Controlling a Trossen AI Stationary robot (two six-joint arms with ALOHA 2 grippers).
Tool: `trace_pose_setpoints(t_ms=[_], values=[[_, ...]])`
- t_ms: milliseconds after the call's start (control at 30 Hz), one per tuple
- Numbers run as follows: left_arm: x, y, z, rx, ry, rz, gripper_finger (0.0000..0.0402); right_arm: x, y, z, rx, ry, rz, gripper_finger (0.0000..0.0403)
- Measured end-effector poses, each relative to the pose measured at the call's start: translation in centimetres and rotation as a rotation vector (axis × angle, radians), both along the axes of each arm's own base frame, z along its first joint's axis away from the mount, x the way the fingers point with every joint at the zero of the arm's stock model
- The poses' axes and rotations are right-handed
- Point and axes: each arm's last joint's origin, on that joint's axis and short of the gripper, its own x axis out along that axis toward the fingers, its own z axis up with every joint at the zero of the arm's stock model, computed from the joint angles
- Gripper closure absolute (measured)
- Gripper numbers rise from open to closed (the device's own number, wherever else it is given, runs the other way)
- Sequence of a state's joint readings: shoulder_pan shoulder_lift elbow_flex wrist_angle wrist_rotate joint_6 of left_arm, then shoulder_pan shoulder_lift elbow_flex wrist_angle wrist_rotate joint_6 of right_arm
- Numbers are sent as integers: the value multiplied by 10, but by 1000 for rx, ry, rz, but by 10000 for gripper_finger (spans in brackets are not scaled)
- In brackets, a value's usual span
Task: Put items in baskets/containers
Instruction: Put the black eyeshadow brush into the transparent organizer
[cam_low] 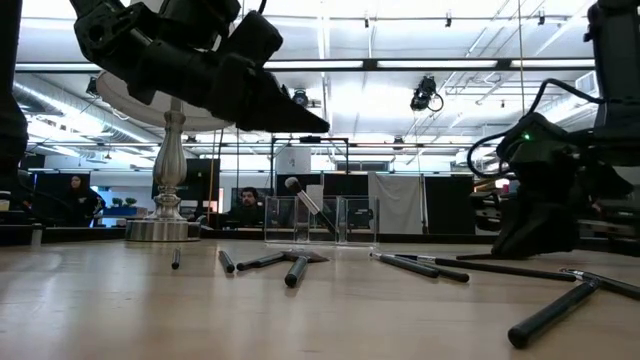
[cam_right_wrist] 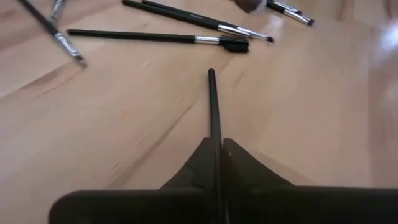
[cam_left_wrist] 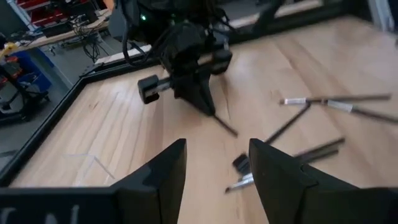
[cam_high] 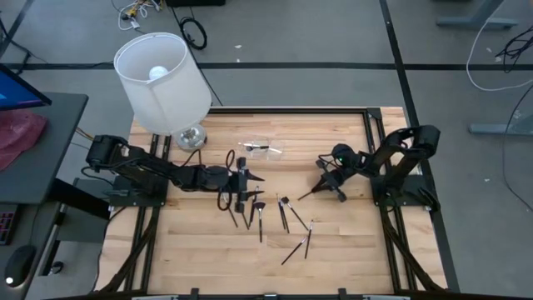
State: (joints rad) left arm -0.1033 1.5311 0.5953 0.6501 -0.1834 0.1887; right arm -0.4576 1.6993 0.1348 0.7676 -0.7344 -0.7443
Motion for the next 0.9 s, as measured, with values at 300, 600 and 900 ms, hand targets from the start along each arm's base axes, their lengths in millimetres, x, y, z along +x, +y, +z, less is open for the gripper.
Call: trace_pose_setpoints(t_ms=[300,600,900], values=[[30,10,-19,-347,16,109,235,24,-3,8,41,23,-114,392],[113,10,-39,-181,296,112,250,49,5,16,-8,33,-187,393],[153,23,-51,-69,444,162,214,53,11,18,-70,17,-219,393]])
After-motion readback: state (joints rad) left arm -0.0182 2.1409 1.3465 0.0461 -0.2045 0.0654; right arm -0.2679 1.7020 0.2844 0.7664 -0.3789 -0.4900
